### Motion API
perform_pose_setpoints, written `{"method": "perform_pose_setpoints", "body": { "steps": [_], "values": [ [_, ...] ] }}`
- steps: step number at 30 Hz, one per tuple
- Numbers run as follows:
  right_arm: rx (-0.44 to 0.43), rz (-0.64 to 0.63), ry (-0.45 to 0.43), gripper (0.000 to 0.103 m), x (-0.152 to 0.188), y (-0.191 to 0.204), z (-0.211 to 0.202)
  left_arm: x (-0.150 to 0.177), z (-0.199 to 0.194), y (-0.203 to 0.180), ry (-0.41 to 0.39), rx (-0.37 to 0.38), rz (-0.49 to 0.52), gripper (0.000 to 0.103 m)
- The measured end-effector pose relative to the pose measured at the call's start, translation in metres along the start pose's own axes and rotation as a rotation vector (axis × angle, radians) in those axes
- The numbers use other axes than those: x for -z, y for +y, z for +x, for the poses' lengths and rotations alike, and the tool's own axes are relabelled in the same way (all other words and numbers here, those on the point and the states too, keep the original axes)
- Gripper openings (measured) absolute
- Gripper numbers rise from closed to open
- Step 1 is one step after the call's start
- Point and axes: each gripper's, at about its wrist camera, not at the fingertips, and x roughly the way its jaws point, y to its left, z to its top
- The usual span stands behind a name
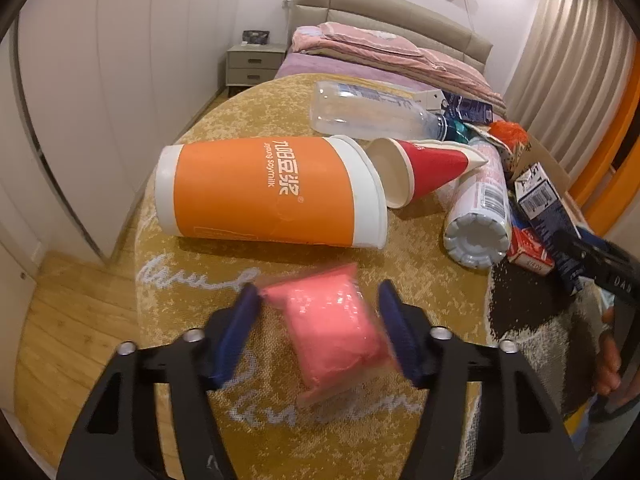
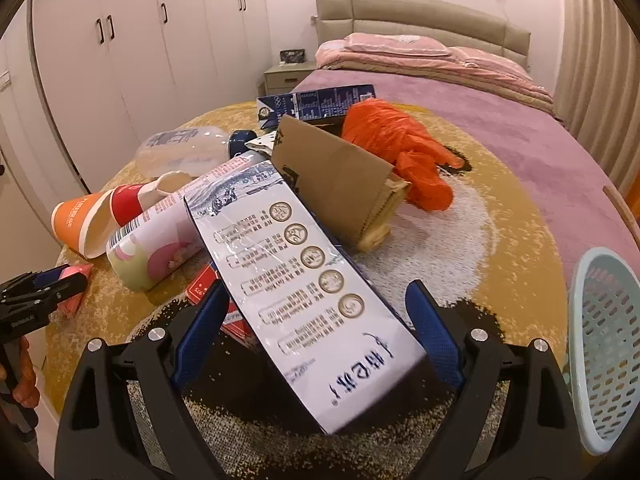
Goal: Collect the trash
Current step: 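Grasp the pink plastic bag with the left tool while the right tool grasps the white carton, then carry the pink bag and white carton to the blue basket and release both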
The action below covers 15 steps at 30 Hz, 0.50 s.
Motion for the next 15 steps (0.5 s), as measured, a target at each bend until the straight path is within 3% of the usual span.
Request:
{"method": "perform_pose_setpoints", "body": {
  "steps": [9,15],
  "values": [
    [-0.049,-0.010,-0.025,0.059,0.011,0.006,-0.013,0.004,-0.012,-0.010,-0.021,0.051,0.025,0.051],
    [-0.043,-0.007,-0.096,0.054,0.020,0.015,-0.041,0.005,-0.030,-0.026,-0.085,0.116,0.071,0.050]
  ]
}}
